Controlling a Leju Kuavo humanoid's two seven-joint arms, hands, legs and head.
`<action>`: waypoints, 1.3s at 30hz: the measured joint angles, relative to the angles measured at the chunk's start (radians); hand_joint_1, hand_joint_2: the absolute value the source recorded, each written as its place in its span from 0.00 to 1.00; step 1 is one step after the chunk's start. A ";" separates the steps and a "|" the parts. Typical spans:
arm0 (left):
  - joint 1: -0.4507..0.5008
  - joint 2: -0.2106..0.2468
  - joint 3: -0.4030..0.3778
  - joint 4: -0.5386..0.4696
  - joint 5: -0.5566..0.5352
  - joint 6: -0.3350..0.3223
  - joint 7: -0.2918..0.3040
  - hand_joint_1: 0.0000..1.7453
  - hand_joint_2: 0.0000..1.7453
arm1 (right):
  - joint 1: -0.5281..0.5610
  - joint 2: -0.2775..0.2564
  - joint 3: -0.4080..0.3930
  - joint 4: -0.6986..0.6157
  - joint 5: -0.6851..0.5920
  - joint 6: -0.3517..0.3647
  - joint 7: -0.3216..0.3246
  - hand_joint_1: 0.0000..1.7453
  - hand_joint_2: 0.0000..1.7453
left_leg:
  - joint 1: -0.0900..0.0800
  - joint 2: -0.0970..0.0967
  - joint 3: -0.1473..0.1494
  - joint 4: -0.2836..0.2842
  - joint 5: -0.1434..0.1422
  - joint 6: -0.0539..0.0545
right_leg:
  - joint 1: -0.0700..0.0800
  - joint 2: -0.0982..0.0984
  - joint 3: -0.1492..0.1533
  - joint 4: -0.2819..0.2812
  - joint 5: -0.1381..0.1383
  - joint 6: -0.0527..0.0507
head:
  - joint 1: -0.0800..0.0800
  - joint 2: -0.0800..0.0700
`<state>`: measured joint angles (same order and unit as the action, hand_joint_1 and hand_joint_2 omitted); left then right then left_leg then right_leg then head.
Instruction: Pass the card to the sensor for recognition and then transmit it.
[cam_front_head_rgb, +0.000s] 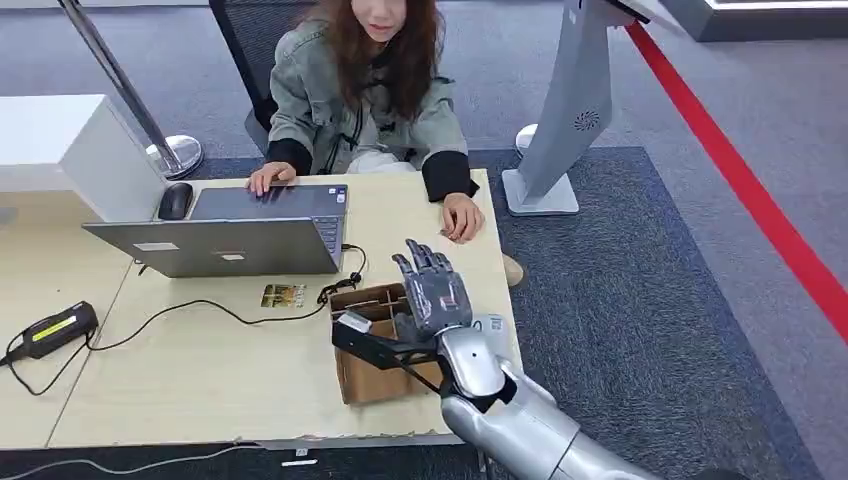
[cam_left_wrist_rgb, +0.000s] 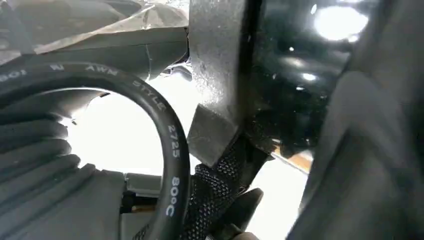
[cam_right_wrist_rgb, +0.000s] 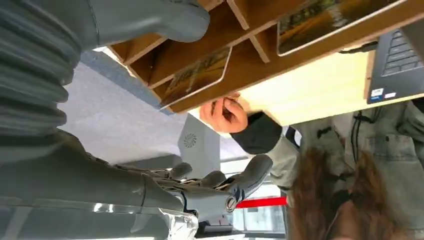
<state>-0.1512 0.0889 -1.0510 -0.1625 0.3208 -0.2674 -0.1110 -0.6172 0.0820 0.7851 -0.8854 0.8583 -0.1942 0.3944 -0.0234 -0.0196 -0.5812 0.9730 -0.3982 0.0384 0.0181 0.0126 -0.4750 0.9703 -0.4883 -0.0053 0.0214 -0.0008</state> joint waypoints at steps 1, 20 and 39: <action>0.000 0.000 0.000 0.000 0.000 0.000 0.000 0.00 0.00 | 0.000 0.000 0.000 0.006 -0.001 -0.003 0.000 0.23 1.00 | 0.000 0.000 0.000 0.000 0.000 0.000 | 0.000 0.000 0.000 0.000 0.000 0.000 | 0.000 0.000; 0.000 0.000 0.000 0.000 0.000 -0.001 0.000 0.00 0.00 | -0.001 0.002 0.000 0.065 0.002 -0.018 0.000 0.30 1.00 | 0.000 0.000 0.000 0.000 0.000 0.000 | 0.000 0.000 0.000 0.000 0.000 0.000 | 0.000 0.000; 0.000 0.000 0.000 0.000 0.000 -0.001 0.000 0.00 0.00 | -0.009 0.011 0.000 0.087 0.023 -0.024 0.000 0.41 1.00 | 0.000 0.000 0.000 0.000 0.000 0.000 | 0.000 0.000 0.000 0.000 0.000 0.000 | 0.000 0.000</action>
<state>-0.1511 0.0885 -1.0506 -0.1625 0.3204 -0.2682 -0.1106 -0.6263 0.0927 0.7847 -0.7988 0.8816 -0.2186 0.3941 -0.0234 -0.0196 -0.5812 0.9730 -0.3981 0.0384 0.0181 0.0126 -0.4749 0.9703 -0.4882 -0.0054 0.0214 -0.0008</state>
